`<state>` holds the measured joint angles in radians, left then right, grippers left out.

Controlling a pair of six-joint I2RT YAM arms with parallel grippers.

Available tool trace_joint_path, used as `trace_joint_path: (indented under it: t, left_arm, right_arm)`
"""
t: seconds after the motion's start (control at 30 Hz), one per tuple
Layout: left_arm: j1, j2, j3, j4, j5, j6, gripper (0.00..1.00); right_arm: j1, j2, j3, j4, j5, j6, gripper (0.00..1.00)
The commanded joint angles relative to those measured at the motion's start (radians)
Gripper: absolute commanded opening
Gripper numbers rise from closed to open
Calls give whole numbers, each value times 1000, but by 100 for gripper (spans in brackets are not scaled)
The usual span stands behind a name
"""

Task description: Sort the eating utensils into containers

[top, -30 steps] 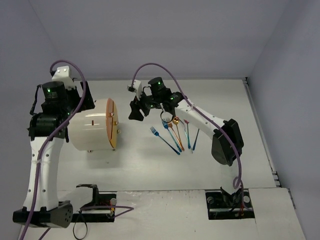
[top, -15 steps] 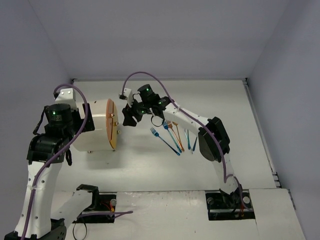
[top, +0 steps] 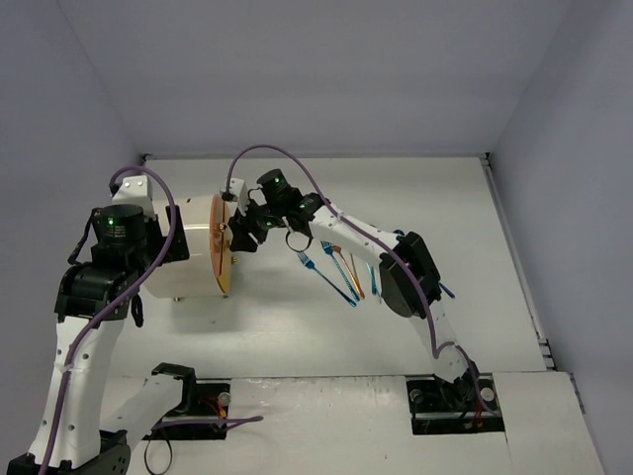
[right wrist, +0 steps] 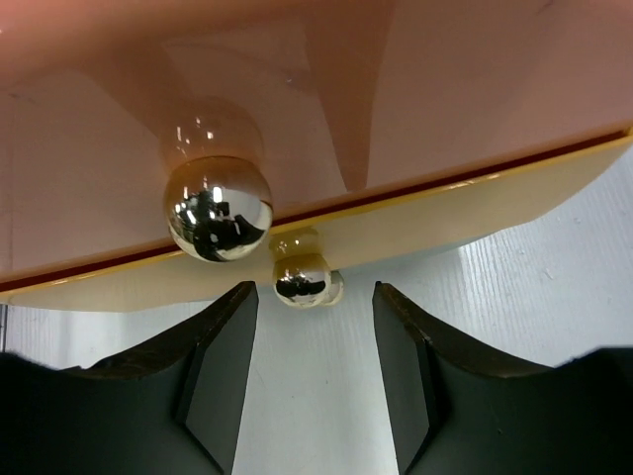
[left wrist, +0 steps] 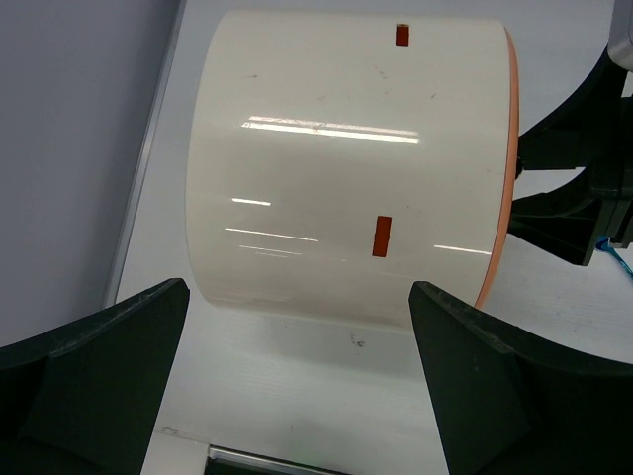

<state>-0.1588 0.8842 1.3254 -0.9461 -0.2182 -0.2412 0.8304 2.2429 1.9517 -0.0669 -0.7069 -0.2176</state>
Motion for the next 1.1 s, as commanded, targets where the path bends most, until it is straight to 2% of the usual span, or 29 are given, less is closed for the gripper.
trace_joint_path:
  t: [0.0,0.27,0.37,0.5,0.6,1.07]
  left_arm:
    - [-7,15,18,22,-22,-15,93]
    - [-10,30,26,23,-22,-12,93]
    - [-10,30,32,23,-21,-10,93]
    - [-10,32,30,23,-22,-8,93]
    - [-13,34,31,26,-16,-9,93]
    - [-13,61,29,29,-5,15,93]
  right_arm:
    - [10,-4,56,52,-40,-28,45]
    - [10,17,92,52,-51,-37,35]
    - [10,20,97,53,-54,-43,27]
    - [9,7,95,53,-60,-52,9]
    - [4,-14,67,53,-58,-61,1]
    - [-99,-233,-204,52,-65,-108,0]
